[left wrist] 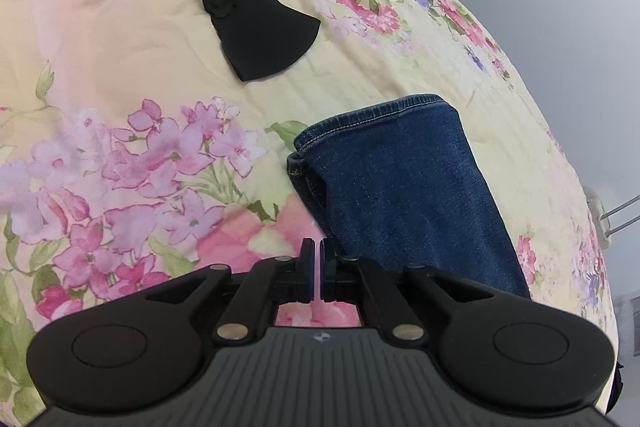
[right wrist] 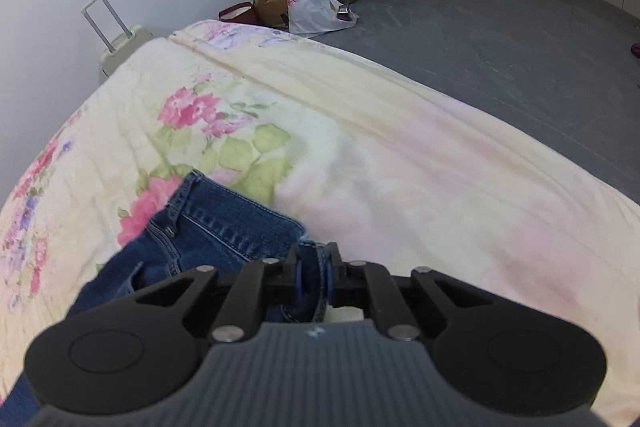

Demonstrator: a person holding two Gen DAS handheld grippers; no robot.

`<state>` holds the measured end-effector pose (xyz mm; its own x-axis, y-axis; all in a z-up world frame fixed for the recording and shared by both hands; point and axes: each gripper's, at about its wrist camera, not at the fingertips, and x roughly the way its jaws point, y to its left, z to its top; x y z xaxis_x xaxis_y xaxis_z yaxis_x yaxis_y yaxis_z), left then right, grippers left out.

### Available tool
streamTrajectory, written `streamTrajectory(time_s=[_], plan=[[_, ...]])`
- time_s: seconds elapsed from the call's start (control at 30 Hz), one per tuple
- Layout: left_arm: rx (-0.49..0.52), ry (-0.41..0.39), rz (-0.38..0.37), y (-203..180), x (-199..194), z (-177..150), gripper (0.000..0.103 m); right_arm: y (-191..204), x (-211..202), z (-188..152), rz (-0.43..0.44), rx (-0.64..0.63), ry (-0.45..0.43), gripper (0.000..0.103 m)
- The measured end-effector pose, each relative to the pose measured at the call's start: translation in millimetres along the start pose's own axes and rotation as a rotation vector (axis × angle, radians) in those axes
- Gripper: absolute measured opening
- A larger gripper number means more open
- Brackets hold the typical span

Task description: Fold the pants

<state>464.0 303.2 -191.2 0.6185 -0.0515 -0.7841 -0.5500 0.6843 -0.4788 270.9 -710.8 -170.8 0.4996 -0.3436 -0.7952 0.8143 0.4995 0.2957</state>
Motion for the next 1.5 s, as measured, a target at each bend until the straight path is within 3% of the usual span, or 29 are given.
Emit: streamTrajectory(time_s=[0.07,0.17,0.23,0.33,0.4,0.6,0.67,0.73,0.8,0.87,0.93,1.07,1.13,1.17,1.2,1.33,1.43,1.5], plan=[[0.018,-0.013,-0.018,2.0,-11.0,6.6,0.006,0.9,10.7,-7.3,-0.033,-0.02,0.045,0.013],[0.051,-0.043,-0.039,0.6,-21.4,22.2,0.027,2.4,8.6,-6.9,-0.082,-0.044,0.07,0.035],[0.079,-0.064,-0.053,-3.4,-23.4,32.5,0.043,8.6,-6.7,-4.7,-0.099,-0.08,0.034,0.035],[0.149,-0.085,-0.052,-14.3,-15.8,46.8,0.064,28.0,-31.5,-7.4,-0.057,-0.118,0.009,0.045],[0.159,-0.062,-0.07,-16.3,-2.9,54.2,0.068,55.6,-42.3,-15.8,-0.005,-0.149,0.002,0.049],[0.023,-0.015,-0.114,12.6,29.8,53.9,0.065,136.4,-42.1,-70.0,0.153,-0.191,0.037,0.048],[-0.014,0.016,-0.139,22.6,38.2,50.0,0.051,164.2,-37.8,-92.1,0.193,-0.226,0.046,0.048],[-0.021,-0.02,-0.128,26.6,35.9,45.8,0.022,190.3,-32.7,-111.9,0.217,-0.28,0.059,0.048],[-0.015,-0.077,-0.146,26.4,26.2,42.4,0.011,212.9,-31.6,-130.3,0.229,-0.344,0.062,0.048],[0.025,-0.117,-0.158,19.3,15.6,40.0,0.009,235.1,-32.3,-146.2,0.244,-0.416,0.058,0.048],[0.147,-0.189,-0.091,-3.6,1.3,35.9,0.008,252.9,-35.9,-158.6,0.265,-0.481,0.052,0.048],[0.513,-0.363,0.136,-73.5,-17.9,6.7,0.007,278.0,-51.8,-178.4,0.326,-0.585,0.039,0.048],[0.717,-0.405,0.274,-107.1,-13.9,-14.7,0.007,285.1,-57.7,-185.1,0.344,-0.623,0.043,0.048],[0.779,-0.424,0.297,-118.4,-14.2,-23.9,0.007,286.7,-60.8,-188.6,0.347,-0.644,0.048,0.048],[0.803,-0.425,0.269,-125.9,-17.5,-29.5,0.007,287.6,-62.0,-191.7,0.348,-0.66,0.053,0.048],[0.776,-0.364,0.025,-152.1,-47.3,-44.5,0.007,281.0,-61.7,-198.2,0.348,-0.666,0.074,0.048],[0.798,-0.275,-0.237,-177.7,-71.5,-74.0,0.006,274.3,-60.1,-199.7,0.351,-0.644,0.087,0.048],[0.865,-0.201,-0.392,-194.3,-81.5,-105.7,0.006,272.2,-58.7,-200.0,0.353,-0.633,0.092,0.048]])
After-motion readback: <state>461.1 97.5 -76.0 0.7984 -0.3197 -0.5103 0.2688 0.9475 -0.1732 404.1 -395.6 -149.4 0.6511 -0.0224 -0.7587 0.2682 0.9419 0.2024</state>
